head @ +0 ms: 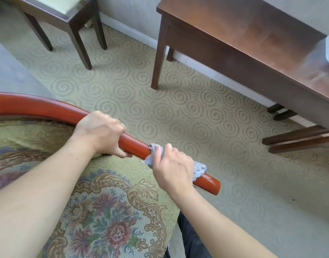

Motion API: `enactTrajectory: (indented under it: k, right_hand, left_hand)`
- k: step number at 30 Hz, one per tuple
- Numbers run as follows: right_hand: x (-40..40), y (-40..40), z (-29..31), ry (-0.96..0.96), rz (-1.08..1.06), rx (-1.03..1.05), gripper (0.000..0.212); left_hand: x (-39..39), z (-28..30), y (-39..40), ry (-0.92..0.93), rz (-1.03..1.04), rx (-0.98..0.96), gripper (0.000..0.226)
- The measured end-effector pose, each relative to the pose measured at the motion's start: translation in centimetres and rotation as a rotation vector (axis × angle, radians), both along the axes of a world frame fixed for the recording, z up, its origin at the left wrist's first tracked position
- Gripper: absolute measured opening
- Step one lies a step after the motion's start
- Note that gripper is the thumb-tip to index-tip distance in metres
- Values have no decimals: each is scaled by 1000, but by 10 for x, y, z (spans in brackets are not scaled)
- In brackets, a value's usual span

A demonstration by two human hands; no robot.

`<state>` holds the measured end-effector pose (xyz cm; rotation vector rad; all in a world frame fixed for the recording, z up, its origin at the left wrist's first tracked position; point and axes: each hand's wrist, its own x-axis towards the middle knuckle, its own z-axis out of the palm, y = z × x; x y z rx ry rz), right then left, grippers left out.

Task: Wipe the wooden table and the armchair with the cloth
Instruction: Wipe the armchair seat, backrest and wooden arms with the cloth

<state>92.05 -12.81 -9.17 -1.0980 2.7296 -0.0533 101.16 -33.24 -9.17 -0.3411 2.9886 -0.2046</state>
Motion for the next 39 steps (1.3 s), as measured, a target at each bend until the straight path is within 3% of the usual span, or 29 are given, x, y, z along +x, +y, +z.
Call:
enactTrajectory:
  k: [3,5,6,8,11,13,14,17,19,23,29,33,37,39]
  right_hand:
    - [19,-62,-4,-114,50,-9,54]
    - [22,-80,0,-185,10,-80,44]
    - [21,-80,1,-131,83,-80,37]
    - [11,-57,1,37,262,-46,22]
    - [-15,2,6,15,249,129,32]
    - [-31,48,12,51,270,209,10]
    - [-39,69,13,90,273,210,18]
    - [-51,91,8,-112,23,205,20]
    - [-44,72,4,-99,-109,137,27]
    - [-12,5,8,56,162,115,22]
    - [13,-75,1,-100,192,-27,41]
    - [-11,-13,1,-2,180,-83,39]
    - [-44,78,6,111,281,-5,20]
    - [-54,110,4,-29,109,71,26]
  left_hand:
    - [3,0,-1,26,-6,0,72]
    - [3,-2,0,62,-35,16,64]
    - [2,-2,-2,75,-45,12,65]
    - [1,-1,-4,53,-27,4,72]
    - [1,-2,-2,10,-4,-4,78]
    - [2,-2,-1,-11,-5,-8,80]
    - [3,-2,-1,-13,-7,-5,80]
    - [2,-1,-1,-9,-7,11,81]
    - [2,-3,-2,-13,-12,-2,85]
    - [2,-2,-3,-4,-10,2,86]
    - [2,2,-1,52,-23,22,68]
    - [2,3,1,20,-15,9,76]
    - [2,6,3,-2,-7,26,74]
    - [0,5,2,-12,-17,-4,78]
